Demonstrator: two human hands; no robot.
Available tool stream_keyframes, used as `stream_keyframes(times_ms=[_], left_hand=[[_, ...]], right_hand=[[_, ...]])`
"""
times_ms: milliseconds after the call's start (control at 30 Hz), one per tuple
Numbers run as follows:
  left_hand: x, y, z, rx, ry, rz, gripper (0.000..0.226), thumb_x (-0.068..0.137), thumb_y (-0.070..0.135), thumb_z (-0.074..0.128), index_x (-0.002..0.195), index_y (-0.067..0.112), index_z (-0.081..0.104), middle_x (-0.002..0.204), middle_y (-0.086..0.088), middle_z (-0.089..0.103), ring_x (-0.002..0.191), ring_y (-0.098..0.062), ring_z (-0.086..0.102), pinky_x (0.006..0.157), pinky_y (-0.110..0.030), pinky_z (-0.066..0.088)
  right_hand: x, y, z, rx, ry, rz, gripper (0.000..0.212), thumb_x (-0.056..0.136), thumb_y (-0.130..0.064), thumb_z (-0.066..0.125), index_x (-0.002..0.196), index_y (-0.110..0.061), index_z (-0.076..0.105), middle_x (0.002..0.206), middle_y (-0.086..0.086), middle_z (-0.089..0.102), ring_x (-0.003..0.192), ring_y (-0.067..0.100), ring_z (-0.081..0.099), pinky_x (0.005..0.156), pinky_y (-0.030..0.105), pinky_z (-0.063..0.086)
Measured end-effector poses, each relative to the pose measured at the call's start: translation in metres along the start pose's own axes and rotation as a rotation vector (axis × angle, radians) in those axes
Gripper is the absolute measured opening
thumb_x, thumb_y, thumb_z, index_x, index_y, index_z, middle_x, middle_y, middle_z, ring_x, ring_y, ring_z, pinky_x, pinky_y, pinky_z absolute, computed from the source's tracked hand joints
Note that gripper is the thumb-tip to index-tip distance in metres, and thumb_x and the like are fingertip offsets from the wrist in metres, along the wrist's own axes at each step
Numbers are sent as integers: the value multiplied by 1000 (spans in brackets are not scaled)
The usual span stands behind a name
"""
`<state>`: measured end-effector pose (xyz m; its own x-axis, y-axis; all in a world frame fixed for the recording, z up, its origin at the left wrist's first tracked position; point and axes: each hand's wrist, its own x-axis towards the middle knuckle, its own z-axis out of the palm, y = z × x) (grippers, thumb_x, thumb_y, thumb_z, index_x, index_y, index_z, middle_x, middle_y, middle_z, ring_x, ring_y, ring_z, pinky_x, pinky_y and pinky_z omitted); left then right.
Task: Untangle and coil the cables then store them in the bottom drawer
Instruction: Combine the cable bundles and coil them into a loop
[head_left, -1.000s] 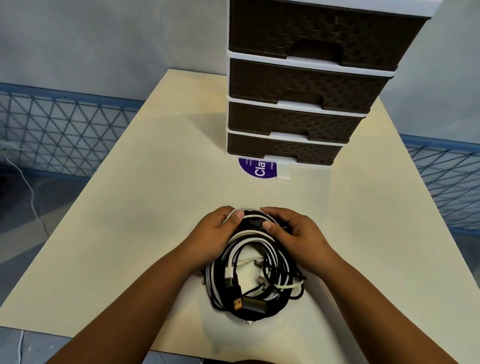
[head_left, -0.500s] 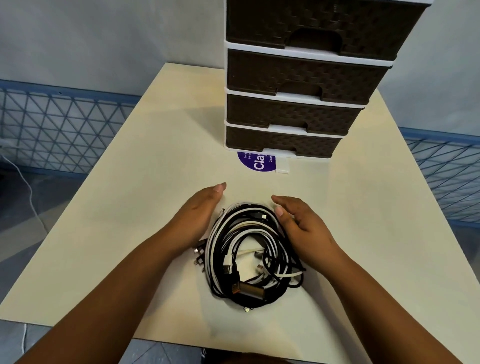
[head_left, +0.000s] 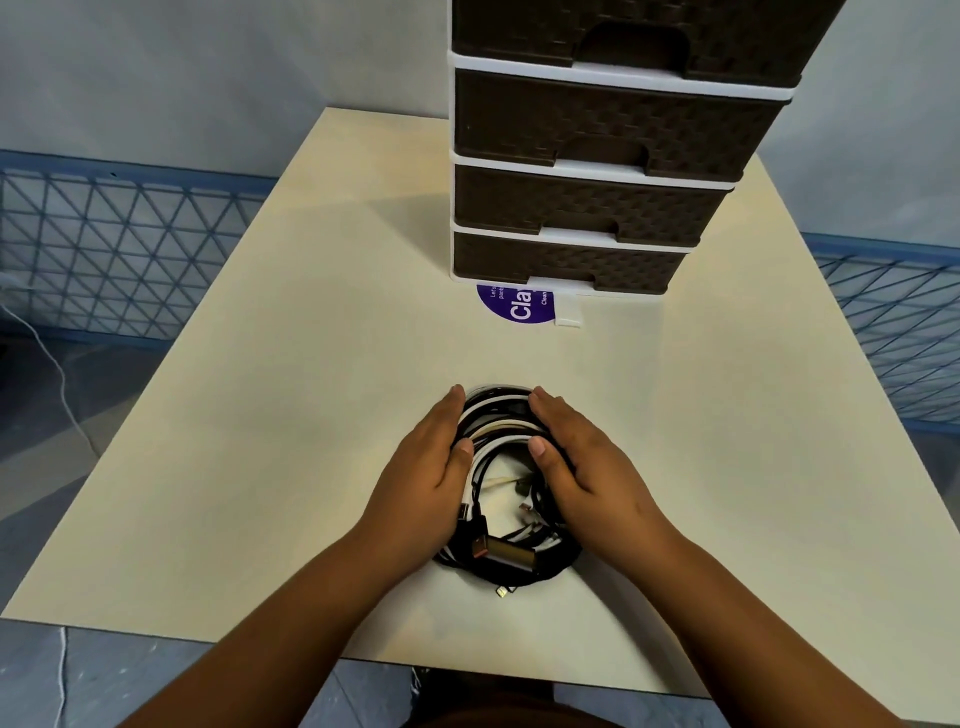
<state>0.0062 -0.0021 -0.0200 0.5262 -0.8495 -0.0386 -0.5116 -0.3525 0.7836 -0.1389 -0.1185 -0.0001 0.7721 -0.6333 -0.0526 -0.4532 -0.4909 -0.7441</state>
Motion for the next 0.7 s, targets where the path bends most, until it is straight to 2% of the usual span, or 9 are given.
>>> stream_keyframes(times_ms=[100,167,233,400,533,600,667,700], left_hand=[[2,-1,1,2,2,20,51,103,27,35,152,21,23,156,6,29,133,7,21,100,4,7],[2,-2,1,1,0,32,58,96,35,30,152,21,25,155,6,32,134,6,23,102,3,9],[1,-2,1,4,8,40,60,94,37,29,152,21,26,155,6,33,134,5,25,102,2,10],[0,-1,5,33,10,37,50,104,21,37,152,22,24,156,6,32,141,-4,27,101,3,8],[3,2,5,41,-9,35,51,104,21,38,152,21,24,156,5,31,142,-6,26,99,5,6],[2,4,1,58,-11,52,51,104,28,38,152,21,25,157,4,31,143,-7,25,107,-3,10],[0,6,-5,144,22,63,56,101,45,34,152,23,27,158,3,29,146,-12,21,116,-20,12],[0,7,-10,182,50,70,63,97,55,29,152,24,29,158,3,29,147,-14,19,118,-26,12]], right_hand=[[-2,0,2,-42,8,-11,48,102,-32,42,149,-25,34,156,-9,29,146,6,22,120,24,17],[-2,0,3,-69,12,-18,49,102,-33,41,150,-24,33,157,-9,28,146,6,21,119,23,16],[-3,1,4,-102,7,-20,49,103,-33,40,150,-24,32,158,-9,27,145,3,18,117,17,12],[-6,4,2,-137,4,-16,49,102,-33,40,150,-24,32,158,-9,26,142,-3,16,114,12,9],[-5,5,-1,-143,-6,-13,49,102,-34,40,150,-24,33,158,-9,26,144,-1,16,114,12,9],[-5,2,-5,-116,-11,-13,49,101,-34,43,149,-23,35,155,-12,29,144,-2,15,113,11,8],[-5,-2,-11,-65,28,-26,46,100,-33,47,145,-23,43,146,-17,34,136,-12,15,110,6,8],[-5,-4,-16,-13,67,-3,44,99,-34,49,142,-25,47,143,-18,38,134,-12,18,109,7,11]])
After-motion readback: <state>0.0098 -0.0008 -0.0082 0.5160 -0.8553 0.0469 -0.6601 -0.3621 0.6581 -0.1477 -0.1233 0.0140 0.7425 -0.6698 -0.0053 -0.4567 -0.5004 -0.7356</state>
